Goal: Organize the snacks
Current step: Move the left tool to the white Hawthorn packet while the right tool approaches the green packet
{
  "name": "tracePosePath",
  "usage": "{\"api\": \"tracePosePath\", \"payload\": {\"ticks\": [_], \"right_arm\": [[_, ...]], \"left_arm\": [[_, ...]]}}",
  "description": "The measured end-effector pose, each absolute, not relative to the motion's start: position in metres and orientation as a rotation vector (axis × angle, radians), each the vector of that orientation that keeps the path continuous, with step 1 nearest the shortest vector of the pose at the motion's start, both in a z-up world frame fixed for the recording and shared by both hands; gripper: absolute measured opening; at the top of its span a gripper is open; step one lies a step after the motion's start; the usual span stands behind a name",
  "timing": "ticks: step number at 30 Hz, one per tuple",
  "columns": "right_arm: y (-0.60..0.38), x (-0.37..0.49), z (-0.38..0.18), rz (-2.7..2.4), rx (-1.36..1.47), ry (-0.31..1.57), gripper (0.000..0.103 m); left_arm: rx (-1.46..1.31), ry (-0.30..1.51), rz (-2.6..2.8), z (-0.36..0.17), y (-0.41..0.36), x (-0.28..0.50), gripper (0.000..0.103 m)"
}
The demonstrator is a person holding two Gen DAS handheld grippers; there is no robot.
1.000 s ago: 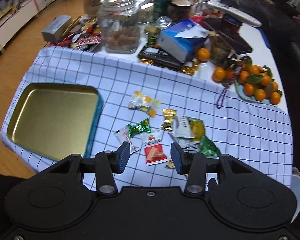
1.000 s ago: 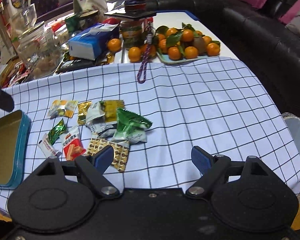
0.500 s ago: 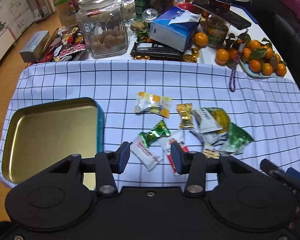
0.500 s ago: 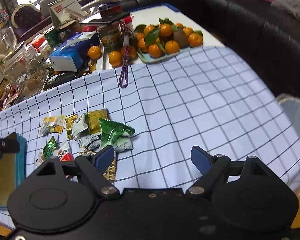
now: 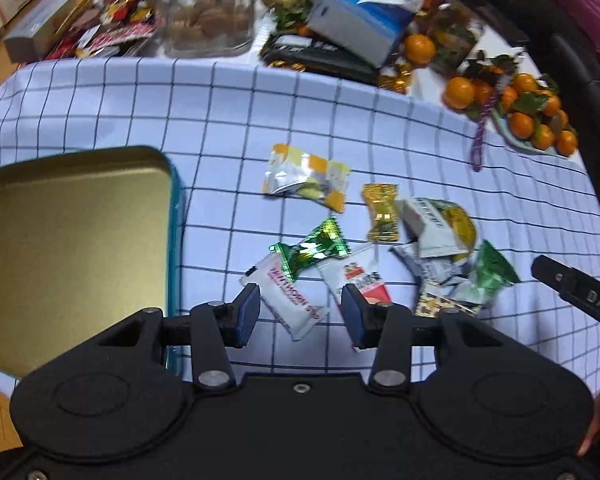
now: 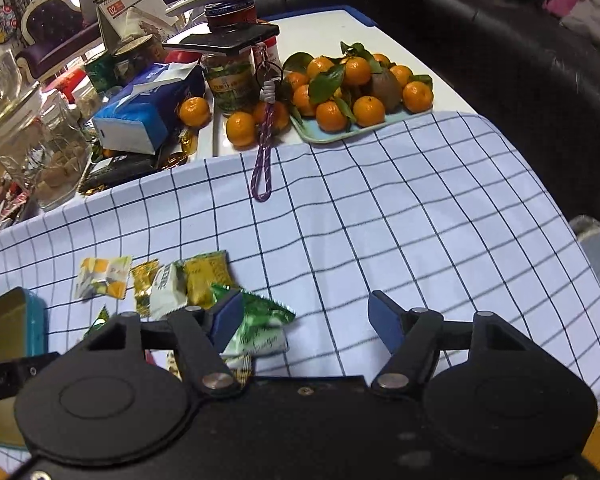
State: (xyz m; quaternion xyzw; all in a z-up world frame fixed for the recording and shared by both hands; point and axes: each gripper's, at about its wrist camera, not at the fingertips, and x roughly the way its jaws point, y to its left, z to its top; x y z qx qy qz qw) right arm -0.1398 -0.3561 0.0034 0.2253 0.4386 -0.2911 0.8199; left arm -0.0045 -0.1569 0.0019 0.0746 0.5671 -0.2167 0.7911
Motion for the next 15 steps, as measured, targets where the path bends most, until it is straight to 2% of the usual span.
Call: {"api": "tracePosePath", "payload": {"ticks": [9, 15], "right_arm": [[-0.355, -0.132, -0.007, -0.572, 0.544, 0.938, 0.073], [-0.357, -0.122, -0.023, -0.564, 0.607, 1.012, 0.072]], "left_arm": [[0.117, 1.331, -0.413, -0.015, -0.151, 0.013, 0.052], [0.214, 1.249, -0.382, -0.014, -0.154, 0.009, 0.052]]}}
